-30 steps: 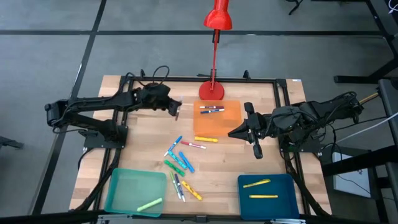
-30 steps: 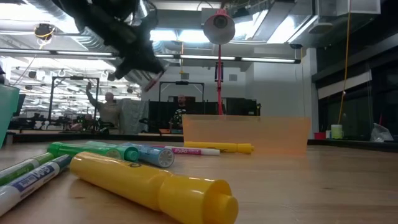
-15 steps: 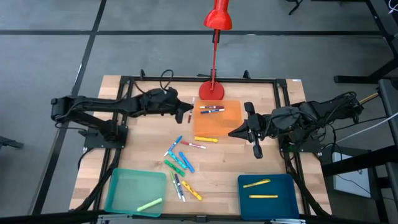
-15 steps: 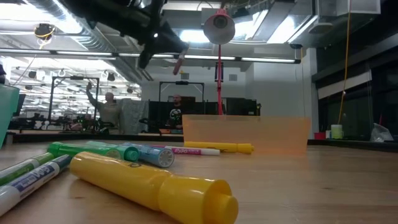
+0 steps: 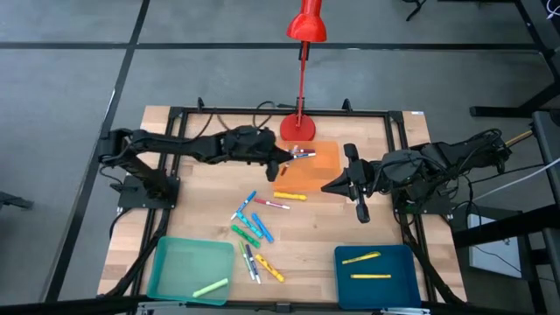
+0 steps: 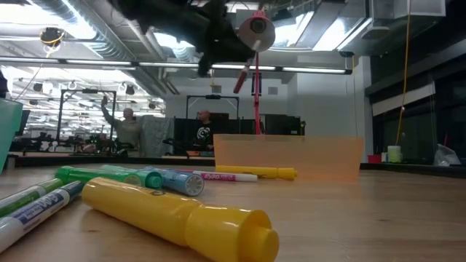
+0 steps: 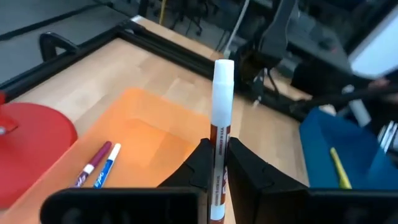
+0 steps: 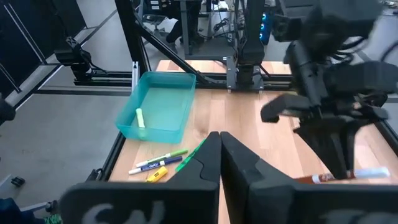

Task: Pick & Place Markers
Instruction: Put the brown marker pen into the orange bin

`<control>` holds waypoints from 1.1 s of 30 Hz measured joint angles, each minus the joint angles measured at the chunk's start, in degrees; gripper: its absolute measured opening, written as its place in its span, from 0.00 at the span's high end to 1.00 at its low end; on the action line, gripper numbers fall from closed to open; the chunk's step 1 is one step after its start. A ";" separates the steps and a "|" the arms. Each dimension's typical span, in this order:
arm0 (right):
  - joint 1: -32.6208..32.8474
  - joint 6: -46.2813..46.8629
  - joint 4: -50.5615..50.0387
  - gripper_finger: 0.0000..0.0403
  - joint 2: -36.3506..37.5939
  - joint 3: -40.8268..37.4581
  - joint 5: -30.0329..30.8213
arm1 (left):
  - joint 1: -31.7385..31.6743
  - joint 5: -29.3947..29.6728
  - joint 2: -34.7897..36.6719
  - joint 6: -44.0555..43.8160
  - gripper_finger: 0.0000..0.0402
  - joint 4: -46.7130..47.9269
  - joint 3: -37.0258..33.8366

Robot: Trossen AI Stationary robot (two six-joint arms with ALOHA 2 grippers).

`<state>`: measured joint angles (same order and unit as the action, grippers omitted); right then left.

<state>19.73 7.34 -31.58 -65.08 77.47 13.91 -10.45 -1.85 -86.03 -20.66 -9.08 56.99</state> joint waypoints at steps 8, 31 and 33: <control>0.00 0.15 0.04 0.99 0.00 0.00 -0.02 | -1.14 -2.86 -7.77 8.39 0.95 10.37 11.22; 0.00 0.07 0.47 0.99 0.02 0.02 -0.02 | -4.09 1.25 -14.33 30.39 0.95 18.80 17.44; 0.00 -0.09 0.47 0.99 0.02 0.02 0.00 | -4.16 0.80 -15.85 30.42 0.95 17.81 17.44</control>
<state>19.73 7.25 -31.11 -65.06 77.49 13.91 -14.62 -1.05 -101.87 9.76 8.73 74.43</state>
